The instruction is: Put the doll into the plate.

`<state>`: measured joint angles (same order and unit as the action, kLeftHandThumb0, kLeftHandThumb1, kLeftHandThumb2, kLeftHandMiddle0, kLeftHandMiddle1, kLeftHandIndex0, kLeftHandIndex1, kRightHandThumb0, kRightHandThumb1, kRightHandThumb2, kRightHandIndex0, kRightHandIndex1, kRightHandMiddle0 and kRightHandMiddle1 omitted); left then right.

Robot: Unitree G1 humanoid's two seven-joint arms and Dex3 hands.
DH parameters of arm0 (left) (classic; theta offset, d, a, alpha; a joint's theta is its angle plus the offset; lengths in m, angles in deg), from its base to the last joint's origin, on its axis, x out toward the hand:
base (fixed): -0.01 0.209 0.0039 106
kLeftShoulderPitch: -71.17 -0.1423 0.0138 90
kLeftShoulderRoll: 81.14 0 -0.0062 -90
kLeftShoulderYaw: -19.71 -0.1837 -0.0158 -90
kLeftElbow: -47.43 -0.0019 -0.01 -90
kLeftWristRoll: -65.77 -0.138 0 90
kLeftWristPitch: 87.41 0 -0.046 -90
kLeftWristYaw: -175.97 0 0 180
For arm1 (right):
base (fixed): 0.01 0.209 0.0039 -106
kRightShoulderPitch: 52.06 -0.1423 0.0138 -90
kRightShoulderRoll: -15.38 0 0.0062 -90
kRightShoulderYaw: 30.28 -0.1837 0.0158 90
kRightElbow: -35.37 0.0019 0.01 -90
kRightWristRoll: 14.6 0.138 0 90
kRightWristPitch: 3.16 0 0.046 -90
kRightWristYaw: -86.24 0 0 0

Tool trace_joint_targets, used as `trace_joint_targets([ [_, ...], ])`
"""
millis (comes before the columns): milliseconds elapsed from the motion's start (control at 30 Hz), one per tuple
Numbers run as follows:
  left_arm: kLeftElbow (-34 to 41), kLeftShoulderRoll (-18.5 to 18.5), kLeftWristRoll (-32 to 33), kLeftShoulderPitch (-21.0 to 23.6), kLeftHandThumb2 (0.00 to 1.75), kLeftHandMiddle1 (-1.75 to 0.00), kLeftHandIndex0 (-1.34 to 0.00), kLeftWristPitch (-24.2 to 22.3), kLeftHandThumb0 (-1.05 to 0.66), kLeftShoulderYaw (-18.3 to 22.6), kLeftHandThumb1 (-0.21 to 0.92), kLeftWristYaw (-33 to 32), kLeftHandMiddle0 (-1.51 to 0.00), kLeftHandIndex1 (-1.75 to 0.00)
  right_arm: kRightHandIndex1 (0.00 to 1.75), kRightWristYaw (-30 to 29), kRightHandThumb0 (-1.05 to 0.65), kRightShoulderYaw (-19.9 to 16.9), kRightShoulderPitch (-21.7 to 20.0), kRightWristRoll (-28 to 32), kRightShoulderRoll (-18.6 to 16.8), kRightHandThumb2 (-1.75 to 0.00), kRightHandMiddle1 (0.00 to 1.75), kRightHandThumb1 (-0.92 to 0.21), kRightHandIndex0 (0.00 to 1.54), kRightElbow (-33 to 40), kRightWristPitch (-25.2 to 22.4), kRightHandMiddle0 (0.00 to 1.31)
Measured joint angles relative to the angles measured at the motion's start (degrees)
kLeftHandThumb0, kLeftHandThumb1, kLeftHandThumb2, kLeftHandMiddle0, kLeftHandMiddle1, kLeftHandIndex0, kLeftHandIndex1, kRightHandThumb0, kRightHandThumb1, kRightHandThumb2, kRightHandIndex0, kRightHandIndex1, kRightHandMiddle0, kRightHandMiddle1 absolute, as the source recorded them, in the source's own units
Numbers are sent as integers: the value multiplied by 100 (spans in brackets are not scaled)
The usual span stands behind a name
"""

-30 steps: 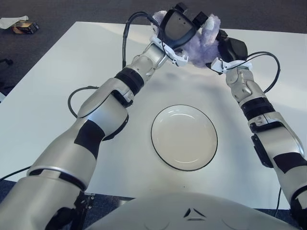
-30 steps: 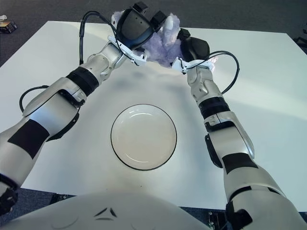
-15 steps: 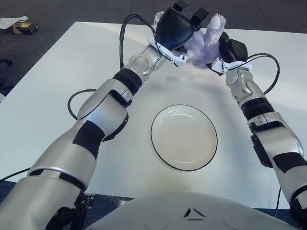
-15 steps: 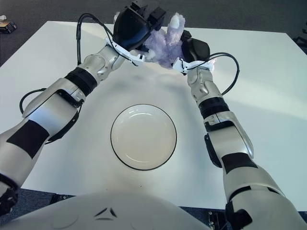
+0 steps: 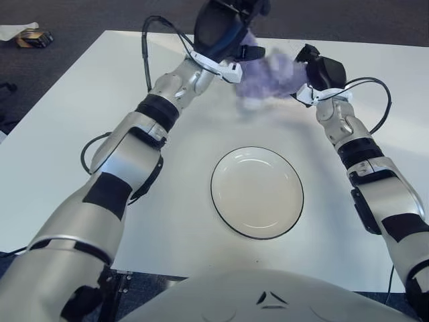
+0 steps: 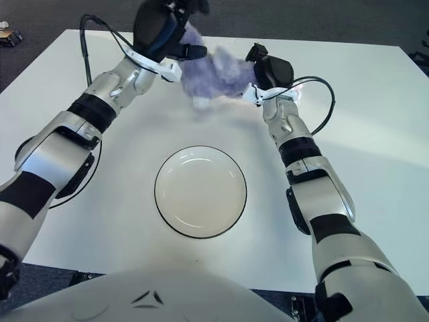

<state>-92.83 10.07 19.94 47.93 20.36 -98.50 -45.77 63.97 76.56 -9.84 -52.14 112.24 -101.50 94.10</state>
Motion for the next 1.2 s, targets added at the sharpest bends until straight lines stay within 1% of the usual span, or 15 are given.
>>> trace_joint_targets([
  [100, 68, -54, 165, -30, 101, -133, 0, 161, -94, 156, 92, 114, -8, -110, 163, -54, 0, 14, 0, -14, 5, -154, 175, -9, 82, -78, 6, 56],
  [133, 91, -66, 233, -46, 102, -127, 0, 221, -94, 198, 92, 154, -7, -103, 162, -77, 0, 22, 0, -19, 5, -154, 175, -9, 82, -90, 6, 56],
  [200, 206, -88, 391, -115, 103, -122, 0, 363, -95, 327, 92, 280, -7, -97, 162, -126, 0, 41, -1, -35, 5, -154, 175, -10, 82, -106, 6, 55],
  [233, 276, -97, 466, -157, 104, -117, 0, 419, -95, 381, 92, 326, -5, -90, 162, -141, 0, 48, -1, -42, 6, -153, 175, -10, 82, -114, 6, 55],
  [300, 513, -119, 624, -284, 104, -110, 0, 516, -95, 502, 92, 479, -4, -82, 162, -175, 0, 60, -1, -57, 7, -153, 175, -10, 82, -125, 5, 55],
  [333, 648, -130, 708, -357, 103, -104, 0, 565, -94, 555, 92, 552, -2, -76, 162, -182, 0, 63, -1, -64, 7, -153, 175, -10, 82, -129, 4, 55],
  [467, 1308, -189, 1099, -750, 100, -89, 0, 755, -94, 826, 92, 1025, 0, -61, 163, -200, 0, 68, -1, -114, 20, -154, 175, -10, 82, -133, 1, 55],
  [600, 1958, -326, 1457, -1108, 98, -85, 0, 846, -94, 1123, 92, 1602, 0, -55, 163, -264, 0, 68, 0, -133, 34, -154, 175, -9, 82, -134, -13, 56],
  [733, 2350, -486, 1873, -1342, 94, -84, 0, 858, -93, 1486, 92, 2100, 0, -51, 164, -358, 0, 65, 6, -137, 68, -155, 175, -9, 81, -133, -13, 56],
  [867, 2388, -558, 2095, -1379, 93, -82, 0, 754, -93, 1791, 92, 2323, -2, -54, 163, -465, 0, 55, 36, -138, 122, -155, 175, -8, 82, -103, -13, 56],
  [933, 2203, -587, 2175, -1336, 93, -81, 0, 771, -93, 1912, 92, 2370, -4, -57, 163, -531, 0, 50, 84, -142, 130, -156, 175, -7, 83, -25, -12, 57],
  [1033, 1727, -628, 2303, -1218, 92, -85, 0, 754, -93, 2082, 92, 2424, -6, -67, 163, -659, 0, 51, 170, -155, 127, -156, 175, -7, 83, 109, 48, 57],
  [1067, 1610, -644, 2325, -1203, 92, -89, 0, 735, -93, 2140, 92, 2436, -7, -74, 163, -699, 0, 51, 191, -155, 128, -156, 175, -7, 83, 135, 92, 57],
  [1133, 1260, -674, 2381, -1154, 90, -105, 0, 733, -93, 2229, 92, 2440, -6, -93, 163, -783, 0, 51, 246, -155, 133, -157, 175, -7, 83, 207, 172, 57],
  [1200, 841, -695, 2386, -1077, 90, -111, 0, 773, -94, 2275, 92, 2416, -5, -100, 164, -827, 0, 46, 313, -154, 141, -157, 175, -7, 83, 306, 211, 58],
])
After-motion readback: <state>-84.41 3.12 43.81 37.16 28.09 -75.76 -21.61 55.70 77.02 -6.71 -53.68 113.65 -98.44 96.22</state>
